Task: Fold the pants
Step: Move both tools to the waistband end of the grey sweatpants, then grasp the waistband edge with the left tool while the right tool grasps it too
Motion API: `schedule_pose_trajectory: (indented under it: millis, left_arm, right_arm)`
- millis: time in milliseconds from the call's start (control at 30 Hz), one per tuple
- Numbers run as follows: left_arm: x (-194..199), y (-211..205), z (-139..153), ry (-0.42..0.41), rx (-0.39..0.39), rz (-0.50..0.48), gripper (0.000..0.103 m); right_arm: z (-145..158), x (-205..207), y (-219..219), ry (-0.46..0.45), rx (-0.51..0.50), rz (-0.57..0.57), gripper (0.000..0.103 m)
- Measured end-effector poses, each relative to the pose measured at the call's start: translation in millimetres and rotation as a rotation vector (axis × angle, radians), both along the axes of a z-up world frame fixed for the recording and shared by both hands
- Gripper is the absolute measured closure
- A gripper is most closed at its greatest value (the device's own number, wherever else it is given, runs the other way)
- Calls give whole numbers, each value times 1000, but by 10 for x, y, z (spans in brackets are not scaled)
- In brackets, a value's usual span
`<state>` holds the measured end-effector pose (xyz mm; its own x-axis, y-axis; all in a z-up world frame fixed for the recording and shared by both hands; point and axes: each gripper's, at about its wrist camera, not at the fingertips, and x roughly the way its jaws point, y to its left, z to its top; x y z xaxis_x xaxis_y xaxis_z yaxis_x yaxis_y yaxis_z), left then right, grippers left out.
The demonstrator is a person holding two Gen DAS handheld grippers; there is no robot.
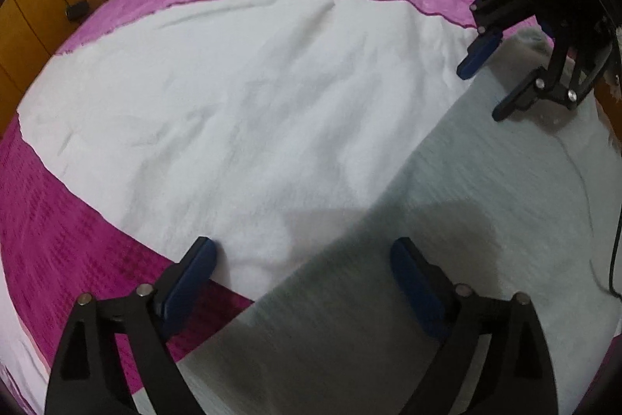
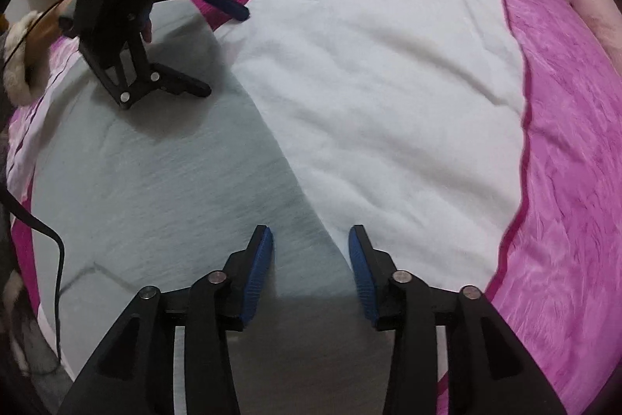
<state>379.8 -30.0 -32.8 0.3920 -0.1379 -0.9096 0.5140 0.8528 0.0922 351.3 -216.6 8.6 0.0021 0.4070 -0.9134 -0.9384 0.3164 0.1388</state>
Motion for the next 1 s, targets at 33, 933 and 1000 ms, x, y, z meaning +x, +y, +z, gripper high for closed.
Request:
schedule_pose_trajectory:
  millis: [33,933,1000]
  left_arm:
    - [-4,1,6,13,-8,2,17]
    - [-2221,-664,867,-410,348,-170,101]
    - [-2383,-755,844,-398,380,-182,101]
  right_arm:
    - [-31,23,19,20,-2,15,59]
    - [1097,-2184,-111,-579,-96,137,101]
    - [1103,-2288,-173,-514,-84,90,101]
